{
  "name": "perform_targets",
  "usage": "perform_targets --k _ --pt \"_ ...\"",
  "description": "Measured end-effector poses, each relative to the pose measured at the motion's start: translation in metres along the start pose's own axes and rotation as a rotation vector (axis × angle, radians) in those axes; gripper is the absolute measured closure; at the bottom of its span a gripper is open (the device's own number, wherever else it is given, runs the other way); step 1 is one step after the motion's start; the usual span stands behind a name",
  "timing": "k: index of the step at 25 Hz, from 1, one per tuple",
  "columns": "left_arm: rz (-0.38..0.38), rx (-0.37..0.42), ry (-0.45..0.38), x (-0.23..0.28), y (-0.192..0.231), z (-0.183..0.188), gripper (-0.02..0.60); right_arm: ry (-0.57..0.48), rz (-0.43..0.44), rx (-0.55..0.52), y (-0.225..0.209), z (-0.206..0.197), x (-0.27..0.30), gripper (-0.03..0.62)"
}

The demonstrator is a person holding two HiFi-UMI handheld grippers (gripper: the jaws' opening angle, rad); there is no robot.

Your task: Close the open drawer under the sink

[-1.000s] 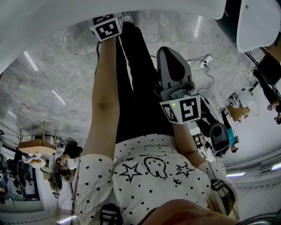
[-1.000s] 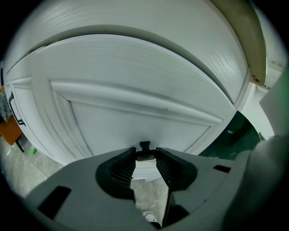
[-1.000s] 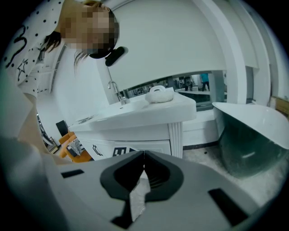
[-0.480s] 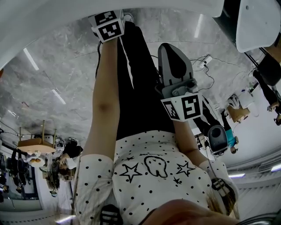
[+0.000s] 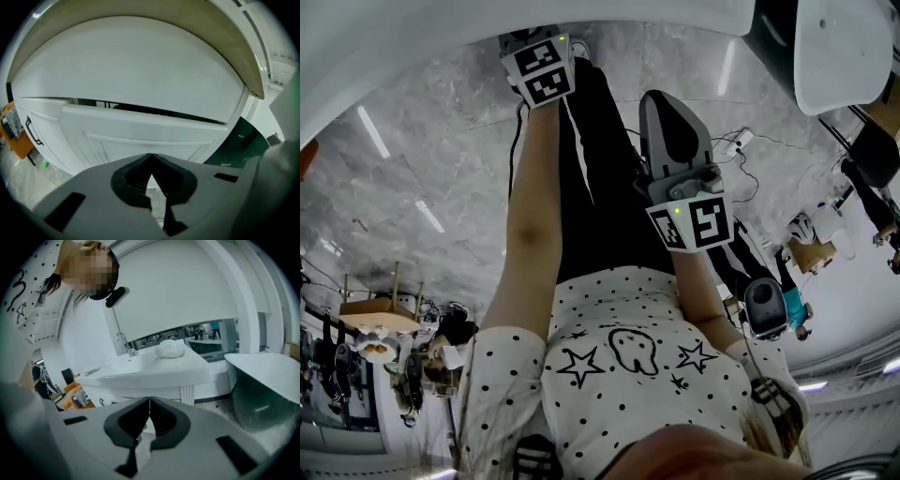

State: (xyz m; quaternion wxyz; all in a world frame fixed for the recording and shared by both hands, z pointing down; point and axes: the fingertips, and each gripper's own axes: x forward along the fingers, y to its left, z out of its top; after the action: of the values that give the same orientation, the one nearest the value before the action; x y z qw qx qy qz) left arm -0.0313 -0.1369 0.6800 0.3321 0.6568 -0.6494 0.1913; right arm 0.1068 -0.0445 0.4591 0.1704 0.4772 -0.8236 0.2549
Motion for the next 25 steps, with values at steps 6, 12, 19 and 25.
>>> perform_targets --k 6,12,19,25 --pt "-0.010 -0.003 -0.013 -0.022 -0.003 0.021 0.577 0.028 0.028 -0.011 0.008 0.003 -0.008 0.579" --pt "-0.030 -0.005 -0.019 -0.043 0.004 0.028 0.577 0.041 0.098 0.017 0.029 0.012 -0.013 0.580" --pt "-0.043 -0.008 -0.051 -0.072 0.002 0.050 0.577 0.055 0.147 0.021 0.047 0.024 -0.022 0.579" --pt "-0.076 0.004 -0.061 -0.098 -0.006 0.067 0.577 0.051 0.131 -0.005 0.055 0.034 -0.027 0.579"
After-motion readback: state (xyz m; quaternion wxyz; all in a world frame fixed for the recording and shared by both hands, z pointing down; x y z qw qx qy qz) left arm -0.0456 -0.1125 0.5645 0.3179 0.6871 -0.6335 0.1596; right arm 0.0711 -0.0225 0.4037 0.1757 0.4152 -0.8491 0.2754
